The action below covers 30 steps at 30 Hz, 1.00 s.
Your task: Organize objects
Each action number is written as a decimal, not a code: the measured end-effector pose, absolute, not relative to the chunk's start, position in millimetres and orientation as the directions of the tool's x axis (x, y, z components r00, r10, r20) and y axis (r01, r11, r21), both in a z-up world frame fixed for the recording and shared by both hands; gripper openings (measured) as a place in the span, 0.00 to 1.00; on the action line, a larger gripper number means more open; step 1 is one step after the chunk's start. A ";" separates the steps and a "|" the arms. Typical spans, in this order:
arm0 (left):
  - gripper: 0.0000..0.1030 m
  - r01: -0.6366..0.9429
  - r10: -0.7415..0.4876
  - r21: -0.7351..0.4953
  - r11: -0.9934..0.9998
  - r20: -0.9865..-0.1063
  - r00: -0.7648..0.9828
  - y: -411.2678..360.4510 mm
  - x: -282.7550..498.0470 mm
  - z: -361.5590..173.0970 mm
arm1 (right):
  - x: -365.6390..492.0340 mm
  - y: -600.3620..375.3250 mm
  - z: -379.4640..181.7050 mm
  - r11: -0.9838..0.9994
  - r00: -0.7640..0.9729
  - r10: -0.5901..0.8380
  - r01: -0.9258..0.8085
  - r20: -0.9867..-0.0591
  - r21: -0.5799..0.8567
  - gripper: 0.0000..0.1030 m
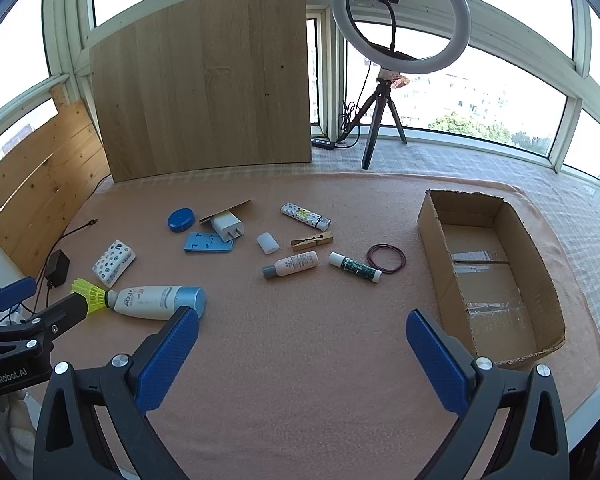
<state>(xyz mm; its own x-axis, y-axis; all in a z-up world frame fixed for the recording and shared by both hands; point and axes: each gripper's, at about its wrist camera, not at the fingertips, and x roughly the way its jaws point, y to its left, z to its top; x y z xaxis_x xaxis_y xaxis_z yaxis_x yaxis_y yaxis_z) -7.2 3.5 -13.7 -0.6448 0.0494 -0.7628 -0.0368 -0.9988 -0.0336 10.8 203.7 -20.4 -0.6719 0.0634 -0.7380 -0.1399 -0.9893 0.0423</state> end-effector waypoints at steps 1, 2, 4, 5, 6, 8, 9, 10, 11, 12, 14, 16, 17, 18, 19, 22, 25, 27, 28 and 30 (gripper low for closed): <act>1.00 -0.037 0.050 -0.033 -0.999 -0.763 -0.645 3.6 -7.2 -13.7 | 10.5 203.8 -20.5 -0.989 -0.671 0.063 -0.140 -0.739 0.042 0.99; 1.00 -0.039 0.050 -0.033 -0.999 -0.763 -0.644 3.6 -7.5 -13.8 | 10.3 203.8 -20.6 -0.989 -0.671 0.063 -0.140 -0.739 0.042 0.99; 1.00 -0.040 0.052 -0.034 -0.999 -0.764 -0.644 3.9 -7.5 -13.8 | 10.3 203.9 -20.8 -0.989 -0.671 0.063 -0.140 -0.739 0.042 0.99; 1.00 -0.040 0.052 -0.034 -0.999 -0.763 -0.644 4.0 -7.6 -13.7 | 10.3 204.0 -20.9 -0.989 -0.670 0.063 -0.140 -0.739 0.042 0.99; 1.00 -0.041 0.052 -0.034 -0.999 -0.764 -0.643 4.0 -7.6 -13.7 | 10.3 203.9 -21.0 -0.989 -0.670 0.063 -0.140 -0.740 0.043 0.99; 1.00 -0.041 0.052 -0.033 -0.999 -0.764 -0.643 4.3 -7.6 -13.8 | 10.0 203.8 -21.1 -0.989 -0.670 0.063 -0.140 -0.740 0.043 0.99; 1.00 -0.041 0.052 -0.034 -0.999 -0.764 -0.643 4.3 -7.6 -13.8 | 10.0 203.8 -21.3 -0.989 -0.669 0.062 -0.140 -0.740 0.043 1.00; 1.00 -0.041 0.052 -0.034 -0.999 -0.764 -0.644 4.4 -7.6 -13.8 | 10.1 203.8 -21.7 -0.989 -0.668 0.062 -0.140 -0.741 0.043 0.99; 1.00 -0.041 0.053 -0.035 -0.999 -0.763 -0.644 4.5 -7.7 -13.9 | 10.0 204.0 -22.0 -0.989 -0.667 0.061 -0.139 -0.742 0.044 0.99; 1.00 -0.040 0.051 -0.033 -0.999 -0.764 -0.644 4.6 -7.7 -13.9 | 9.7 204.1 -22.2 -0.989 -0.667 0.061 -0.140 -0.743 0.044 0.99; 1.00 -0.042 0.053 -0.034 -0.999 -0.764 -0.643 4.6 -7.7 -13.9 | 9.5 203.9 -22.7 -0.989 -0.665 0.061 -0.140 -0.744 0.043 0.99; 1.00 -0.043 0.054 -0.034 -0.998 -0.764 -0.642 4.3 -8.0 -14.1 | 8.9 203.9 -23.1 -0.989 -0.664 0.062 -0.141 -0.745 0.044 0.99; 1.00 -0.043 0.054 -0.034 -0.998 -0.765 -0.642 4.4 -8.1 -14.1 | 8.6 204.0 -23.3 -0.989 -0.663 0.062 -0.141 -0.746 0.044 0.99; 1.00 -0.044 0.055 -0.035 -0.998 -0.765 -0.642 4.8 -8.4 -14.5 | 8.0 204.3 -23.5 -0.989 -0.662 0.061 -0.142 -0.747 0.044 0.99; 1.00 -0.045 0.056 -0.035 -0.998 -0.765 -0.642 5.2 -8.3 -14.9 | 7.8 204.4 -23.7 -0.989 -0.662 0.062 -0.142 -0.747 0.044 0.99; 1.00 -0.048 0.058 -0.034 -0.998 -0.766 -0.640 6.5 -9.6 -15.4 | 7.5 204.4 -23.5 -0.989 -0.661 0.063 -0.143 -0.748 0.044 0.99; 1.00 -0.050 0.059 -0.035 -0.998 -0.767 -0.639 7.0 -9.8 -16.0 | 7.1 205.1 -23.7 -0.989 -0.659 0.062 -0.144 -0.749 0.045 0.99; 1.00 -0.053 0.061 -0.035 -0.998 -0.768 -0.638 8.1 -11.5 -17.0 | 6.6 205.4 -23.9 -0.988 -0.658 0.063 -0.145 -0.751 0.044 0.99; 1.00 -0.054 0.062 -0.035 -0.998 -0.768 -0.637 8.6 -11.8 -17.5 | 6.3 205.6 -24.1 -0.988 -0.657 0.063 -0.146 -0.751 0.044 0.99; 1.00 -0.055 0.063 -0.036 -0.998 -0.769 -0.637 8.7 -12.4 -17.7 | 5.8 205.8 -24.5 -0.988 -0.656 0.064 -0.147 -0.752 0.045 0.99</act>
